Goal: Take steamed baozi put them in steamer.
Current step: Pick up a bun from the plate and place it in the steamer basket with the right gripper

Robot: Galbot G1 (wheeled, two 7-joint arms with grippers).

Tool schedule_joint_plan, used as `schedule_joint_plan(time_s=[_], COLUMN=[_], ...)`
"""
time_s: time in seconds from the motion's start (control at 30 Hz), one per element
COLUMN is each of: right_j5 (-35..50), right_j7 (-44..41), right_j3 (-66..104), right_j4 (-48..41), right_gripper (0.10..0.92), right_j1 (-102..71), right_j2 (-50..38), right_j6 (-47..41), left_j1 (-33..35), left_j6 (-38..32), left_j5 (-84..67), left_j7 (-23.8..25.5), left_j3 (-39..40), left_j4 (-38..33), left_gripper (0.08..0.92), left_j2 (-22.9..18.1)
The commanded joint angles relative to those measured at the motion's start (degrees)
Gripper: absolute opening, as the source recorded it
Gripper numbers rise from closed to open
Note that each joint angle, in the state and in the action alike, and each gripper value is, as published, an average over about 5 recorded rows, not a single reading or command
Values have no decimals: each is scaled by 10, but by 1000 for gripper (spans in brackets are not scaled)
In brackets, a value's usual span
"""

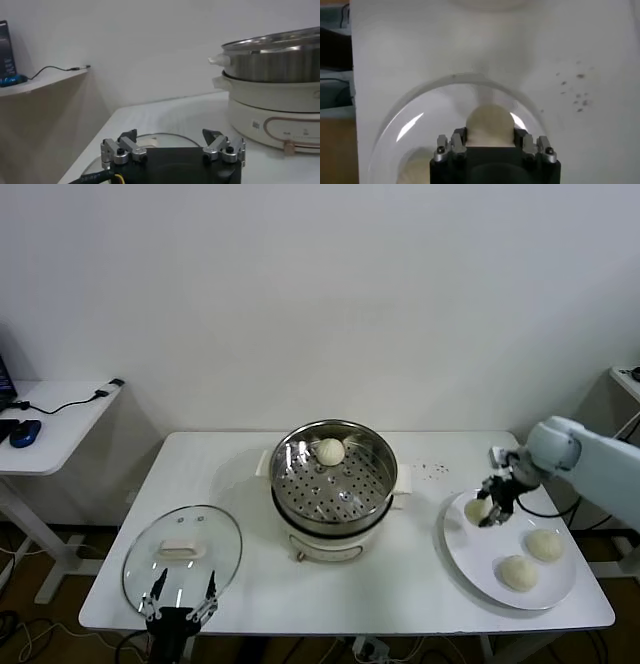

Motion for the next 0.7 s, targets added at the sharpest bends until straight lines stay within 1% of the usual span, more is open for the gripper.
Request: schedule_joint_plan(time_s=[0.03, 0.13, 0.27, 0.47, 0.7], right_j5=[233, 291, 333, 346, 345], right_j7=[-10, -4, 15, 46, 67], right_j3=[-255, -266, -256, -228, -217], right_j4=[-35, -46, -46, -60, -99], right_gripper=[611, 611, 611, 614, 618], right_j1=[356, 375, 356, 291, 224], right_j2=[154, 214, 284, 378, 449], right_j6=[3, -10, -32, -57, -68], left_j1=[6, 10, 14, 12, 11], left_j6=[-5, -10, -13, -12, -9], left_j5=[-11, -11, -8, -8, -14], left_j7=[-3, -7, -8, -7, -6], left_j3=[7, 14, 23, 17, 6], left_j4=[-2, -7, -13, -21, -25], left_gripper=[823, 823, 823, 823, 823], left_j2=[4, 8, 9, 10, 12])
